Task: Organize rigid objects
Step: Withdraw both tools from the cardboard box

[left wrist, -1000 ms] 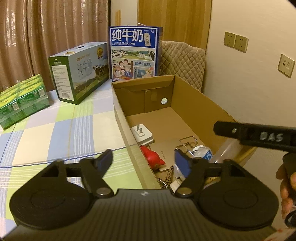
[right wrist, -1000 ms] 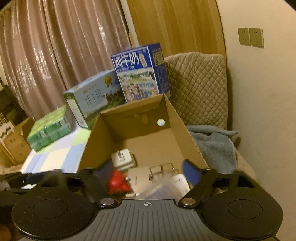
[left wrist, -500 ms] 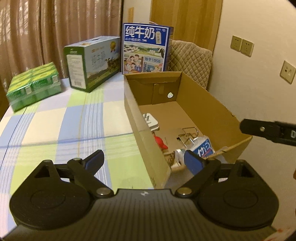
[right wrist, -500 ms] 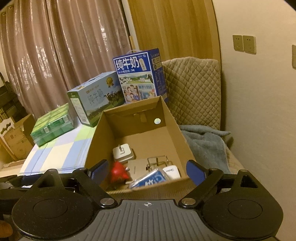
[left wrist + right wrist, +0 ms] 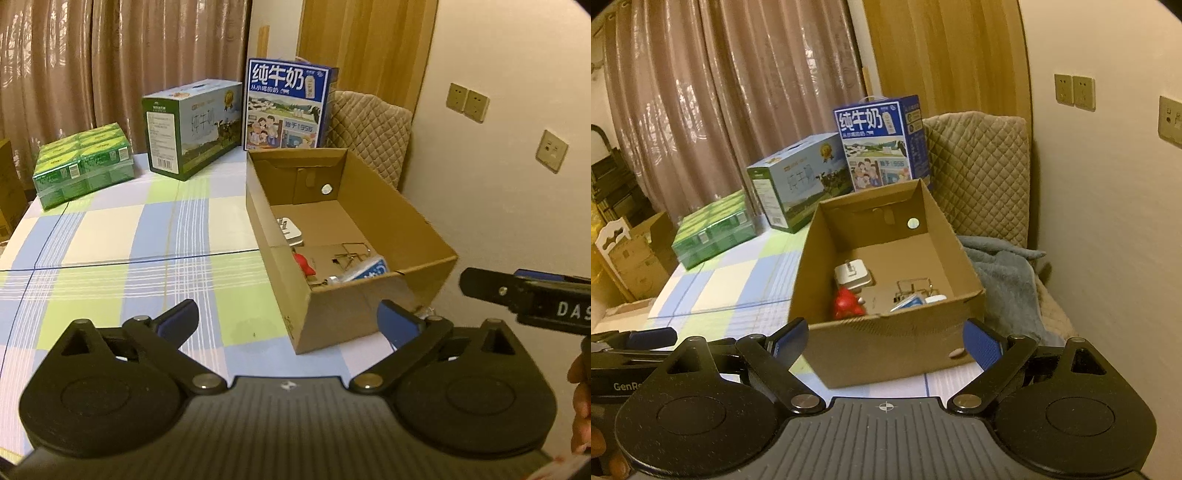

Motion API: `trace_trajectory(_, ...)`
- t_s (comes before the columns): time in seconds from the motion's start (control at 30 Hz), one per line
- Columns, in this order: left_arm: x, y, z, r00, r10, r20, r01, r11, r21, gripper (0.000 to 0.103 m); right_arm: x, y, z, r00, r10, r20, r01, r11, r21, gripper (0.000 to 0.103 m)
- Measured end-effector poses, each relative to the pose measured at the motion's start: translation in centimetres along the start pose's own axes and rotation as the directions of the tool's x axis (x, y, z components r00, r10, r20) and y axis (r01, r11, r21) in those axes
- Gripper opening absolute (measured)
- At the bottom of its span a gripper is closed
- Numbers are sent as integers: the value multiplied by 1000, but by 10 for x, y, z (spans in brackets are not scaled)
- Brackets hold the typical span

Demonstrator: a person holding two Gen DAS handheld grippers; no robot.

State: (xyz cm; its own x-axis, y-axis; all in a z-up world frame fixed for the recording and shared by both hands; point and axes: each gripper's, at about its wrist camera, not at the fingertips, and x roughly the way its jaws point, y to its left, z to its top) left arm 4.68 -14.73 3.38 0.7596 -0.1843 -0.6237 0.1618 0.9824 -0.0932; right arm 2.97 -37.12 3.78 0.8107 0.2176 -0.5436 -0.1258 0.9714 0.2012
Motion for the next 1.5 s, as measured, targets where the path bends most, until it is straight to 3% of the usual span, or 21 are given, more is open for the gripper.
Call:
trace_trajectory(0.57,-43,3,-24,999,49,2,-49,999,-20,102,-37,23,-27,999,-15,-46,11,996,-84,88)
trace_trajectory(1.5,-47,6,-32,999,50,-8,-50,999,-22,102,-36,20,-31,998,-26,-56,22,997,-69,88)
